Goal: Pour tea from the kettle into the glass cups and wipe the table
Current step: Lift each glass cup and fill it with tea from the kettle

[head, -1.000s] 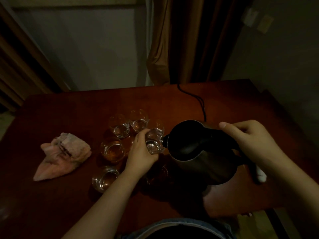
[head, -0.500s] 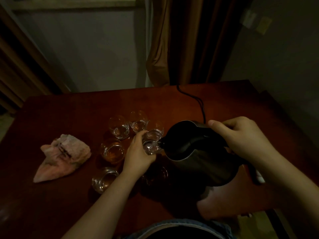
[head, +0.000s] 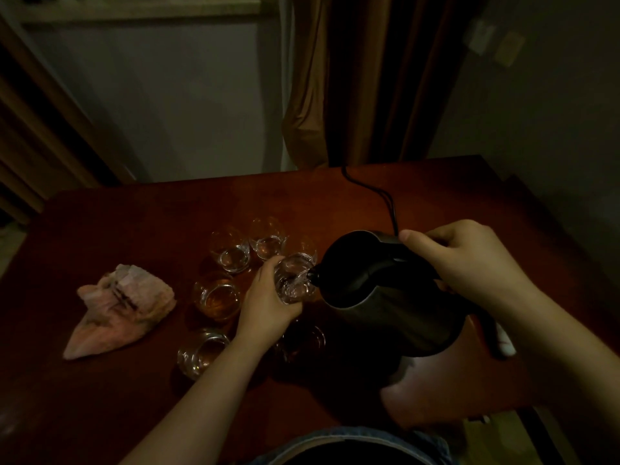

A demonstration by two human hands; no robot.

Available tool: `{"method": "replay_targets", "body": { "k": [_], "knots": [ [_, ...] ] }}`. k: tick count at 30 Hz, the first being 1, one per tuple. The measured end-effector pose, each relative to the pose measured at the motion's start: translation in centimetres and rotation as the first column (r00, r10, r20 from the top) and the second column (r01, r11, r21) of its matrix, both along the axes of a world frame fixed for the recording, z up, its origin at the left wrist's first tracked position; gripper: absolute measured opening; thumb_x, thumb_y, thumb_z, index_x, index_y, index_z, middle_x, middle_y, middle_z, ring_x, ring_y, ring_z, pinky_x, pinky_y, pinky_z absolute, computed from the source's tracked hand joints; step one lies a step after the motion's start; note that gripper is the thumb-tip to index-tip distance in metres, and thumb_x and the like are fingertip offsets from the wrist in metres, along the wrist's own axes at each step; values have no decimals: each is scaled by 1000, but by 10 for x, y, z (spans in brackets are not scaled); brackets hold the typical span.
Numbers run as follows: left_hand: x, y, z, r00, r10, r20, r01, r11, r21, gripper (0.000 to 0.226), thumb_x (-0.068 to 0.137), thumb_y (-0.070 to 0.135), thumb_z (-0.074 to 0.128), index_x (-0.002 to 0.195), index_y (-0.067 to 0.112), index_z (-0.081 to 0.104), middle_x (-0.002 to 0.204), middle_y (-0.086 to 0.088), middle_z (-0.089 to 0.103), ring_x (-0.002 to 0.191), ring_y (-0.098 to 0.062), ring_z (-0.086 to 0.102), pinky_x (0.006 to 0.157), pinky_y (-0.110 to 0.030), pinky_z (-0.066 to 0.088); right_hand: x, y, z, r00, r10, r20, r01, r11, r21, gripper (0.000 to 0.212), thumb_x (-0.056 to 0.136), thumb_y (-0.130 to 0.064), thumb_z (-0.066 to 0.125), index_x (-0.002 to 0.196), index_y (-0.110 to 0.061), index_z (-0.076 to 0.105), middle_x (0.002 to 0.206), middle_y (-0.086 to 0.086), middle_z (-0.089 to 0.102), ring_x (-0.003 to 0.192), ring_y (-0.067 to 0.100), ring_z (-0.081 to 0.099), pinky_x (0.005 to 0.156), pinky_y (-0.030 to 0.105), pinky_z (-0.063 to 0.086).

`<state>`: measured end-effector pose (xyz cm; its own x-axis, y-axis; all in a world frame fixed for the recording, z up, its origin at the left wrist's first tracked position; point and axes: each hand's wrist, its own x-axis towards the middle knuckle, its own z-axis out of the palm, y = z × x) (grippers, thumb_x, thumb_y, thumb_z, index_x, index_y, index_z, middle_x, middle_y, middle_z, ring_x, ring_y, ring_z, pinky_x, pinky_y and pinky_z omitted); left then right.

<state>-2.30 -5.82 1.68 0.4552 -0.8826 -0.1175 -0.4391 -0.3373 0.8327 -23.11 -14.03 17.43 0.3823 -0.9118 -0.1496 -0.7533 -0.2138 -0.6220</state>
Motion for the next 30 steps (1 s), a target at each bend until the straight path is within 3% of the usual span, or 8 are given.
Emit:
{"method": "replay_targets", "body": {
  "k": [4, 10, 13, 17, 19, 21, 25, 30],
  "knots": [
    [1, 0, -1, 1000, 6, -15, -6, 1000, -10, 75, 67, 11, 76, 129, 30, 39, 125, 7, 53, 112, -12, 54, 94, -37, 49, 0, 0, -1, 1000, 4, 1, -4, 1000, -15, 45, 85, -50, 49, 68, -13, 68, 41, 0, 49, 39, 12, 47, 46, 28, 35],
    [2, 2, -6, 1000, 9, -21, -9, 1000, 20, 82, 69, 10, 77, 135, 30, 33, 132, 4, 49, 116, -13, 50, 91, -29, 46, 1, -3, 3, 999, 43, -30, -44, 998, -44, 43, 85, -49, 50, 73, -13, 69, 41, -1, 49, 34, 8, 47, 43, 24, 32],
    [3, 2, -5, 999, 19, -37, -18, 999, 34, 84, 68, 6, 76, 134, 33, 32, 134, 3, 47, 114, -17, 53, 91, -36, 52, 3, -2, 5, 996, 78, -50, -81, 994, -68, 46, 84, -50, 49, 70, -10, 69, 46, 5, 52, 42, 17, 48, 46, 30, 32],
    [3, 1, -4, 999, 9, -36, -8, 999, 32, 82, 70, 3, 73, 135, 30, 32, 135, 4, 45, 110, -9, 51, 76, -18, 46, 7, -3, 6, 990, 112, -83, -120, 988, -98, 54, 82, -52, 47, 73, -3, 69, 53, 15, 54, 47, 26, 46, 48, 33, 31],
    [3, 1, -3, 999, 8, -38, -7, 1000, 25, 82, 70, 3, 73, 135, 30, 32, 136, 4, 45, 106, -7, 53, 77, -21, 50, 9, -3, 7, 987, 121, -106, -132, 986, -104, 57, 80, -54, 46, 74, -2, 69, 56, 18, 55, 49, 27, 47, 49, 34, 32],
    [3, 1, -3, 999, 18, -48, -17, 1000, 10, 80, 69, 3, 73, 133, 30, 34, 130, 6, 46, 108, -10, 52, 88, -31, 51, 9, -3, 6, 984, 126, -124, -141, 984, -113, 57, 80, -55, 46, 72, -3, 69, 55, 17, 55, 49, 28, 48, 50, 34, 33],
    [2, 1, -3, 999, 12, -31, -12, 1000, 2, 78, 70, 6, 75, 133, 28, 35, 123, 12, 44, 109, -5, 45, 79, -14, 37, 8, -3, 6, 984, 128, -125, -143, 983, -117, 59, 78, -57, 44, 71, -4, 68, 52, 13, 50, 47, 25, 44, 48, 33, 30],
    [2, 1, -4, 998, 27, -52, -27, 1000, -1, 80, 69, 6, 75, 134, 28, 34, 124, 11, 45, 108, -7, 48, 79, -17, 42, 6, -2, 3, 989, 108, -104, -119, 987, -108, 52, 83, -52, 46, 73, -6, 70, 49, 10, 52, 45, 24, 46, 47, 32, 31]
  ]
}}
